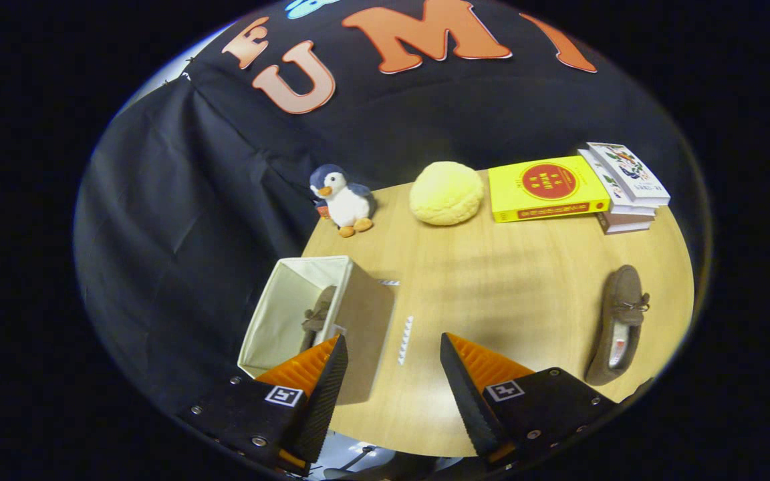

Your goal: Open the storage box then place both shoes into the box .Put the left shoe in first, then the right shoe, with the right side of both shoes facing outward in a uniform manner.

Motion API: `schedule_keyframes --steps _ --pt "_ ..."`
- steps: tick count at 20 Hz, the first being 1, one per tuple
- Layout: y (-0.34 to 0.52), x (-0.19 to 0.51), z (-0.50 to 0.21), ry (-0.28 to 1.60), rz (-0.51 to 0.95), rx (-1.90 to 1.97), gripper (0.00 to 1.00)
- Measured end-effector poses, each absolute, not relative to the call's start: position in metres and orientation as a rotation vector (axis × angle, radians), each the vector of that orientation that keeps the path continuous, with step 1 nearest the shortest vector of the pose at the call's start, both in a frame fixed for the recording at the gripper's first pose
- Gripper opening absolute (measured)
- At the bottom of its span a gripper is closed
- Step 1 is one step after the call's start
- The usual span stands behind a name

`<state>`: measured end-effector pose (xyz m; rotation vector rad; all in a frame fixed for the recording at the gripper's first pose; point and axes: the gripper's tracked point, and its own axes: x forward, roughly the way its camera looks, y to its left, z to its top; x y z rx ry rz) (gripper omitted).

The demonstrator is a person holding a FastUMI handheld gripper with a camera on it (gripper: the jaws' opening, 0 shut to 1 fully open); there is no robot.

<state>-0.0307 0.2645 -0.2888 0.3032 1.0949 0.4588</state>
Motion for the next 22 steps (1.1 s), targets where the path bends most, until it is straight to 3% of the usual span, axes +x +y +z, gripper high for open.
schedule_keyframes --steps 6,13,17,22 --pt "0.154 -0.027 -0.326 1.115 0.313 0.282 0.96" --pt "0.04 -0.034 -0.379 1.159 0.131 0.246 0.98" --pt "0.002 -0.038 -0.413 1.191 0.074 0.201 0.95" --pt "-0.018 -0.033 -0.451 1.216 0.035 0.169 0.8"
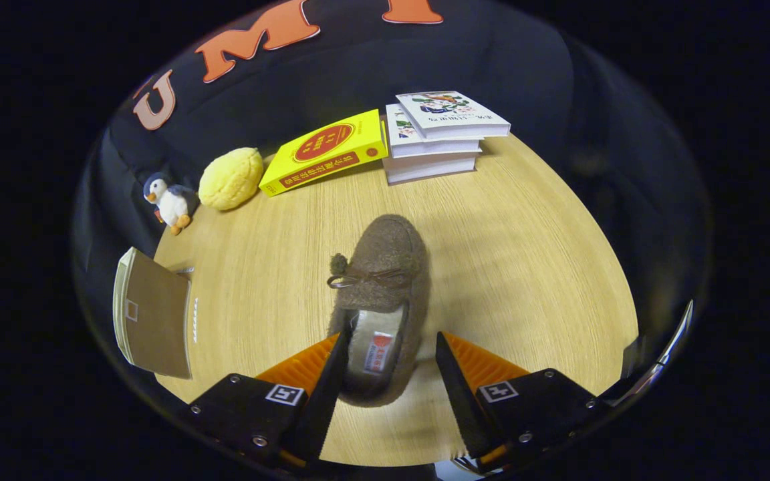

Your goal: Open the storage box then place both shoes into the box .Put the left shoe in first, then the right shoe, with the right side of both shoes facing outward in a uniform manner.

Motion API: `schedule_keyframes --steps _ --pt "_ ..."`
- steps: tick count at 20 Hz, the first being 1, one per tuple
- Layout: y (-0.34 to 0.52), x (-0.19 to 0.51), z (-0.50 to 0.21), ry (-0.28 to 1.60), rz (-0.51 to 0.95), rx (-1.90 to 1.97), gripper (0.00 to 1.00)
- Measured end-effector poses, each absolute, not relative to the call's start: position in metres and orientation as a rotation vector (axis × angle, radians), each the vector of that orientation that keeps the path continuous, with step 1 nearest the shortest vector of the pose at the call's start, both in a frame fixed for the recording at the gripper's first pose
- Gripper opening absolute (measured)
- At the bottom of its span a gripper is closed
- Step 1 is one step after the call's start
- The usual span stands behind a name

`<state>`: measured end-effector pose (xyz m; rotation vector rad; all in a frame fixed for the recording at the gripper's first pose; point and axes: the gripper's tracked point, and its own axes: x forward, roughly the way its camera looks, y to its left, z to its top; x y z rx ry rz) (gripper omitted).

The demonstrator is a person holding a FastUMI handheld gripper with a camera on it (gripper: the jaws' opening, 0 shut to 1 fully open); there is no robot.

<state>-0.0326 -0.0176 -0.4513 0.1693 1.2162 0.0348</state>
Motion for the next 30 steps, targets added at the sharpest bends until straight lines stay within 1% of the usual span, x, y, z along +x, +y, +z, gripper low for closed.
schedule_keyframes --steps 1,5,6,7,8,9,12,14,20,26,30 --pt "-0.02 -0.028 -0.458 1.217 0.027 0.158 0.77" --pt "-0.036 -0.006 -0.484 1.197 -0.022 0.124 0.6" --pt "-0.036 -0.005 -0.49 1.204 -0.03 0.133 0.5" --pt "-0.035 -0.004 -0.495 1.209 -0.038 0.148 0.43" --pt "-0.033 -0.003 -0.499 1.212 -0.042 0.165 0.33" --pt "-0.032 -0.002 -0.5 1.209 -0.05 0.172 0.29" --pt "-0.035 -0.002 -0.502 1.204 -0.07 0.16 0.11" --pt "-0.031 -0.004 -0.499 1.224 -0.077 0.204 0.04" --pt "0.002 0.007 -0.438 1.152 -0.035 0.229 0.03" --pt "0.069 0.016 -0.377 1.1 0.043 0.256 0.03" --pt "0.124 0.009 -0.353 1.095 0.107 0.265 0.03"
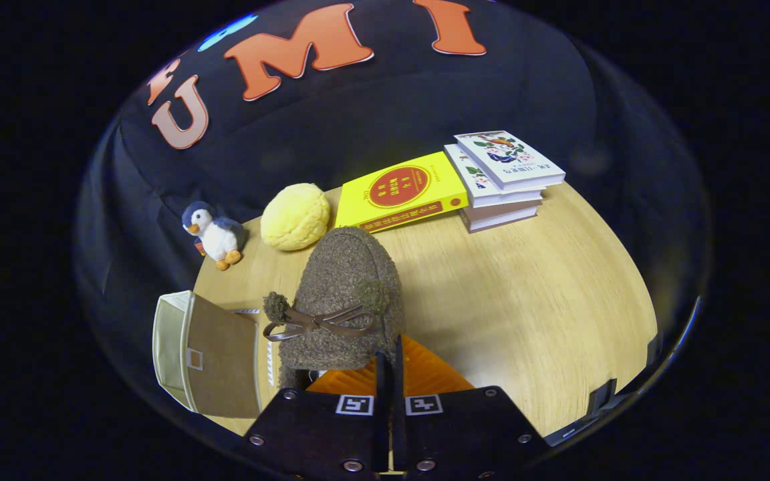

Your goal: Open the storage box then place both shoes into the box .Put the left shoe in first, then the right shoe, with the right side of both shoes facing outward in a uniform manner.

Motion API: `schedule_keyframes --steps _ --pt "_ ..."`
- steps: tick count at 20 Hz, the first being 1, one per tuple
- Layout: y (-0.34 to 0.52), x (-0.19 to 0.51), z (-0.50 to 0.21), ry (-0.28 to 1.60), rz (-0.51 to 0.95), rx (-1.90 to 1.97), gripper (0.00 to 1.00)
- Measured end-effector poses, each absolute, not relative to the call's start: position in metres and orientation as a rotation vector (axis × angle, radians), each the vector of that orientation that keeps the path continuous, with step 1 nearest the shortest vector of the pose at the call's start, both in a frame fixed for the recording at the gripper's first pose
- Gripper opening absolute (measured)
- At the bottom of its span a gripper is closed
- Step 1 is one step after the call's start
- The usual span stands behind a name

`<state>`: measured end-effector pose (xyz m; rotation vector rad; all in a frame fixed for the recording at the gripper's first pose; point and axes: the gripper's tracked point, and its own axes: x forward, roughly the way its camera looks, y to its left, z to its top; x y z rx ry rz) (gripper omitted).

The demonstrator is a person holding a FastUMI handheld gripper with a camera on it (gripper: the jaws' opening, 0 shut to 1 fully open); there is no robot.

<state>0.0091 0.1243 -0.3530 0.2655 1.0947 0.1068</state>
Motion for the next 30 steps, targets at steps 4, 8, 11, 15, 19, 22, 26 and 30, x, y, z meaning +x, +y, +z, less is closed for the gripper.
schedule_keyframes --steps 4,8,11,15,19,22,26,30 --pt "0.182 -0.001 -0.331 1.105 0.172 0.272 0.03" --pt "0.24 -0.011 -0.312 1.123 0.239 0.274 0.03" --pt "0.284 -0.01 -0.294 1.111 0.284 0.276 0.03" --pt "0.339 -0.012 -0.282 1.114 0.326 0.267 0.03" --pt "0.386 -0.015 -0.285 1.129 0.358 0.247 0.03" --pt "0.417 -0.018 -0.29 1.136 0.38 0.234 0.03" --pt "0.435 -0.025 -0.307 1.164 0.377 0.198 0.03" --pt "0.444 -0.038 -0.326 1.201 0.36 0.161 0.03"
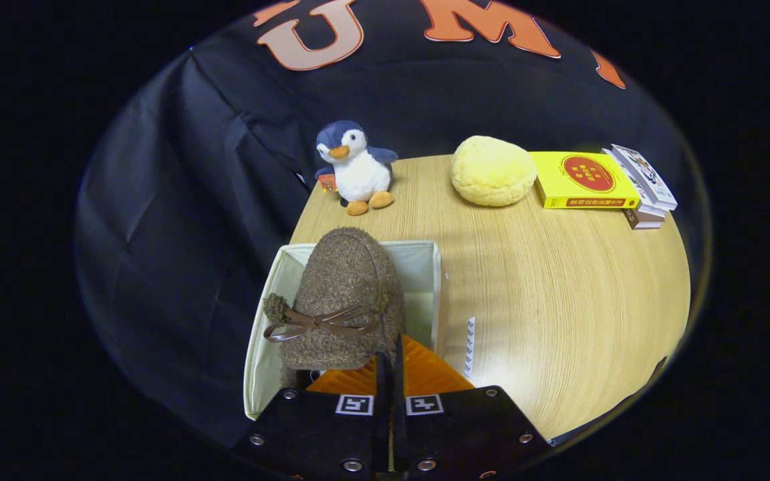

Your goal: Open the storage box then place both shoes into the box .Put the left shoe in first, then the right shoe, with the right side of both shoes facing outward in a uniform manner.

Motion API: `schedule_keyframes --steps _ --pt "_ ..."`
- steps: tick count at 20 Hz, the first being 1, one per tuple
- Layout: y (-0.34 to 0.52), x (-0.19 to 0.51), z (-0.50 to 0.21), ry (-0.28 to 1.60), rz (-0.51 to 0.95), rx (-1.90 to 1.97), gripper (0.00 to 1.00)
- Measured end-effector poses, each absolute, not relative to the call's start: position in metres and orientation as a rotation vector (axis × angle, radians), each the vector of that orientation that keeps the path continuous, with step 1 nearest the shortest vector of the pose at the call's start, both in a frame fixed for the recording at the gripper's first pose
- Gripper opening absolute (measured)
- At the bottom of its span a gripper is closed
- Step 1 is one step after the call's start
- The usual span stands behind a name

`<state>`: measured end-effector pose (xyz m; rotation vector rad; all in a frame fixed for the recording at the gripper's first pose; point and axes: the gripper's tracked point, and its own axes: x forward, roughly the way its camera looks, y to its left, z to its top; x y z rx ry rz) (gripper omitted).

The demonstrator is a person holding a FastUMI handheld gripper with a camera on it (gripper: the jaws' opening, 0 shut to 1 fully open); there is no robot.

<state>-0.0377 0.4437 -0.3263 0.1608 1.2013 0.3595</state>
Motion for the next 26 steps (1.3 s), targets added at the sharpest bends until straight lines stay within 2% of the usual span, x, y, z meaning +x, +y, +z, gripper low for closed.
schedule_keyframes --steps 3,4,7,11,18,21,24,26 --pt "0.444 -0.05 -0.337 1.245 0.353 0.134 0.06" --pt "0.447 -0.054 -0.335 1.25 0.358 0.135 0.12" --pt "0.444 -0.056 -0.33 1.246 0.358 0.121 0.19" --pt "0.444 -0.054 -0.303 1.202 0.414 0.167 0.36" --pt "0.407 -0.035 -0.239 1.008 0.472 0.186 0.59" --pt "0.377 -0.022 -0.22 0.904 0.469 0.155 0.67" --pt "0.347 -0.015 -0.203 0.827 0.463 0.168 0.81" --pt "0.318 -0.008 -0.185 0.756 0.448 0.171 0.86"
